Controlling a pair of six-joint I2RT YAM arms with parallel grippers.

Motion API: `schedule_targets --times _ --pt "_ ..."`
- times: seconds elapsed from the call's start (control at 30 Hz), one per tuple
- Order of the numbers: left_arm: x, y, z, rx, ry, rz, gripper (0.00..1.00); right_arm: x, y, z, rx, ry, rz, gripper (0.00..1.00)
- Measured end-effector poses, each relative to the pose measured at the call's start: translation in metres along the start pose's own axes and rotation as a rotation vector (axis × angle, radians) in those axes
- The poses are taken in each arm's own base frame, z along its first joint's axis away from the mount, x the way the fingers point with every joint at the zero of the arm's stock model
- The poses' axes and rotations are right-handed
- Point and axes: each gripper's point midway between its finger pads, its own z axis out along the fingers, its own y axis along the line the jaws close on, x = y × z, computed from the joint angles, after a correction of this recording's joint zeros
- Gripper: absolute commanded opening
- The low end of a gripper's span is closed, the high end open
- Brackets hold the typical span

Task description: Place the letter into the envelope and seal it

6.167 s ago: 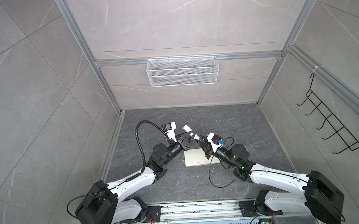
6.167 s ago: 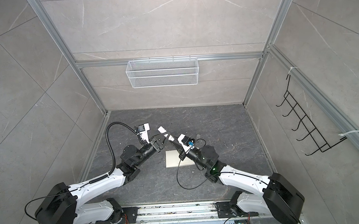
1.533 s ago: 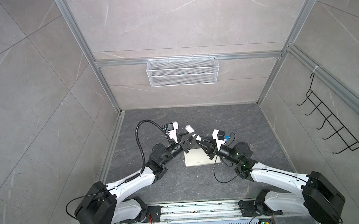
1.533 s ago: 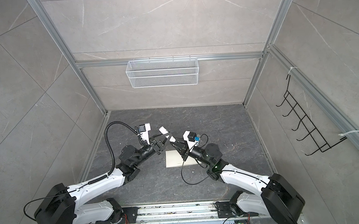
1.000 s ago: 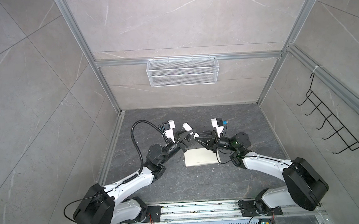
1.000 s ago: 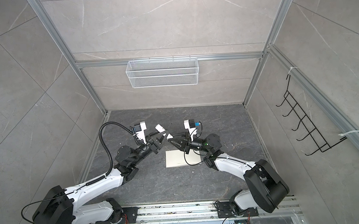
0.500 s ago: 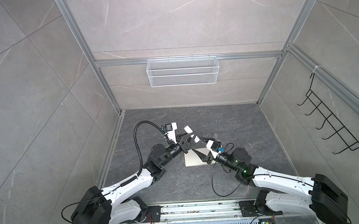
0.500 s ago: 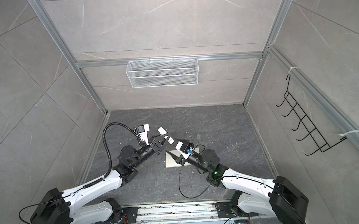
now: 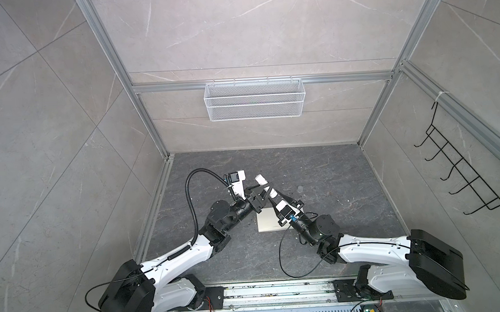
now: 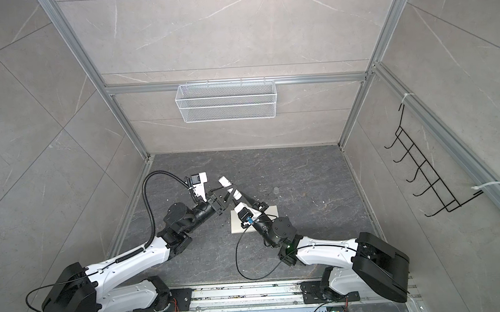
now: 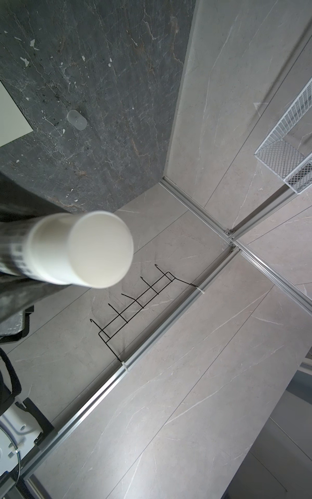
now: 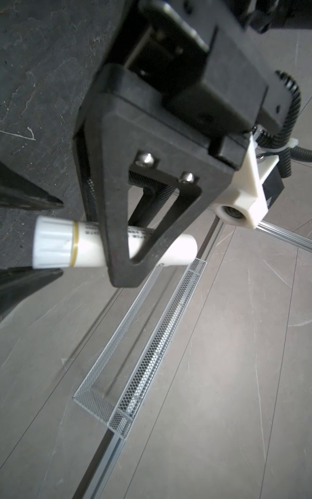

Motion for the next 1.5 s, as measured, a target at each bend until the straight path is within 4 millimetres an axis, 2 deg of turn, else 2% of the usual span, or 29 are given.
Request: schedule_targets --times 0.1,0.3,0.53,0.7,0.83,1.13,1.37,1.43,1.5 --pt "0.0 0.0 0.0 0.0 0.0 0.0 0.0 -0.002 -0.001 0.0 0.014 -0.004 -0.001 0.33" --pt "-0.001 0.0 0.0 -0.001 -0.003 -0.004 0.0 -0.003 -0.002 -0.001 0.028 -0.001 -0.008 0.19" --pt "-0.001 0.0 0.0 0.0 -0.004 -0.007 0.0 -0.003 -0.002 0.0 0.026 0.005 0.008 0.1" --pt "-0.001 -0.002 0.0 0.008 -0.006 -0.005 0.0 -0.005 -0.002 0.0 0.006 0.006 0.093 0.06" --pt "-0.004 -0.011 0.001 0.058 -0.017 0.004 0.0 -0.012 -0.009 -0.001 -0.077 -0.037 0.246 0.06" --pt "0.0 -0.024 0.004 0.149 -0.003 0.029 0.0 -0.017 -0.017 -0.009 -0.419 -0.095 0.703 0.1" --pt "-0.002 -0.028 0.003 0.166 -0.005 0.052 0.0 -0.02 -0.016 -0.008 -0.584 -0.094 0.935 0.17" --pt "-0.003 -0.028 0.003 0.168 -0.008 0.054 0.0 -0.021 -0.017 -0.008 -0.598 -0.092 0.953 0.24" --pt "-0.003 -0.028 0.002 0.164 -0.009 0.053 0.0 -0.022 -0.017 -0.008 -0.601 -0.091 0.947 0.43"
